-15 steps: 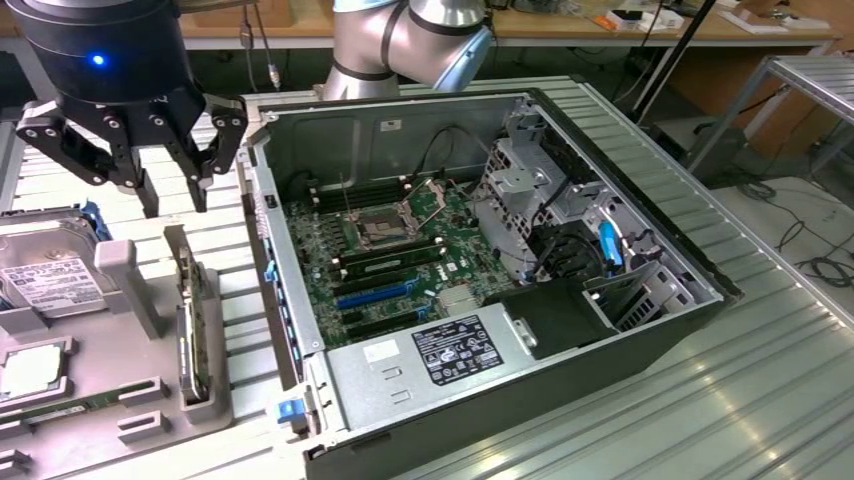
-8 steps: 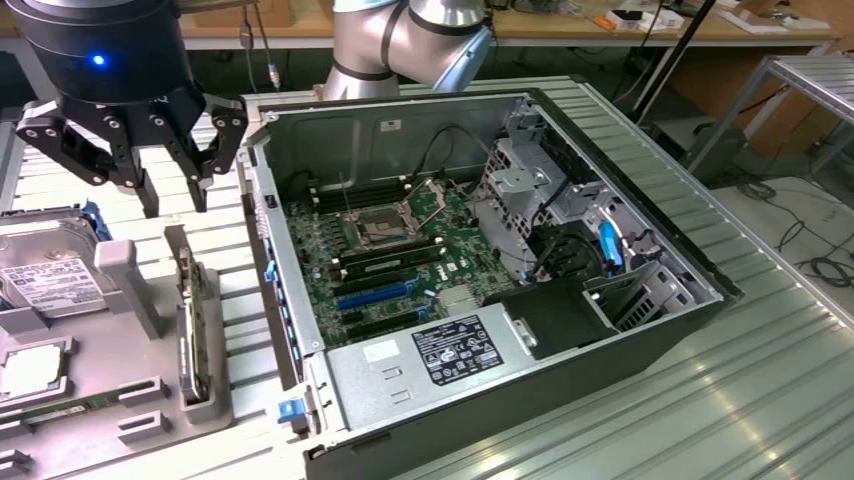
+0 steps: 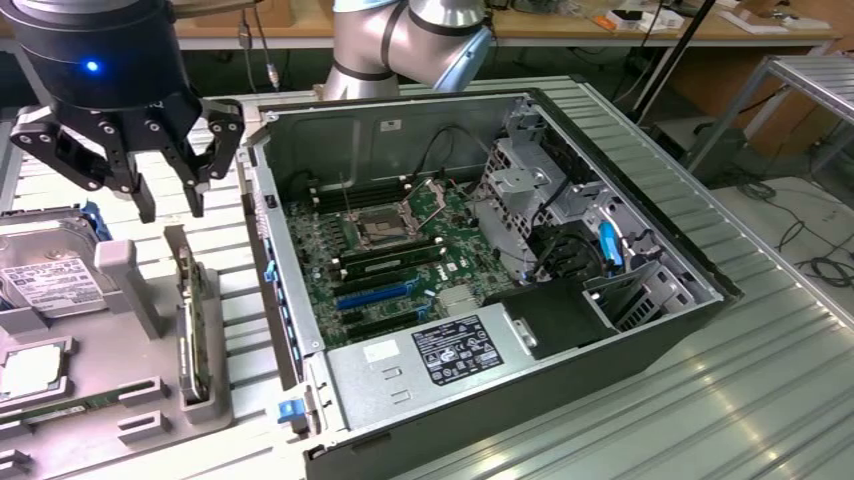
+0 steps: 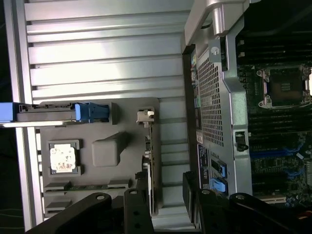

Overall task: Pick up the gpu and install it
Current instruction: 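Pick up the gpu and move the gpu toward the slot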

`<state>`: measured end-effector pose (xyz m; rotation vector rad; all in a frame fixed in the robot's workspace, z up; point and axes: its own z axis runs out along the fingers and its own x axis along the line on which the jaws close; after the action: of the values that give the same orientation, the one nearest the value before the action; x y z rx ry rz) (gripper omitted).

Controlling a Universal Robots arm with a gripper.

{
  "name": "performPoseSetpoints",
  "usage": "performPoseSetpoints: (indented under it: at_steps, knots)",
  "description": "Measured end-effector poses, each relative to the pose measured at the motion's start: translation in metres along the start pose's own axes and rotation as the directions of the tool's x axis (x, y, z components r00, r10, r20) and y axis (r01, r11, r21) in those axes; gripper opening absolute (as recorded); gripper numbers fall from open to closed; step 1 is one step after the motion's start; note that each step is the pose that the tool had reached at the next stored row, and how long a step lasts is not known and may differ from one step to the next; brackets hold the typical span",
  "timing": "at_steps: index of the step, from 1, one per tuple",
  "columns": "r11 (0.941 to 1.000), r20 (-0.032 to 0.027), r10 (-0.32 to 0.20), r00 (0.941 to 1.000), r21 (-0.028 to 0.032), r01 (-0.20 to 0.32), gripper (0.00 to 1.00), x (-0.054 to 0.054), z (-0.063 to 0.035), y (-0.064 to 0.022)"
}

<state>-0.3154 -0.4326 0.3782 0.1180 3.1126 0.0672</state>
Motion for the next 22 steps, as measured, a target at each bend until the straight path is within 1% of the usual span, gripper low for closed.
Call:
performPoseSetpoints:
  at_steps: [9,12,22]
  knots:
    - [1.0,0.0001,0.0,1.0,0.0003,0.0,0.42,0.009,0.003,-0.006]
    - [1.0,0.0002,0.0,1.0,0.0004,0.0,0.42,0.013,0.0045,-0.0092]
    - [1.0,0.0001,0.0,1.0,0.001,0.0,0.42,0.02,0.0072,-0.0159]
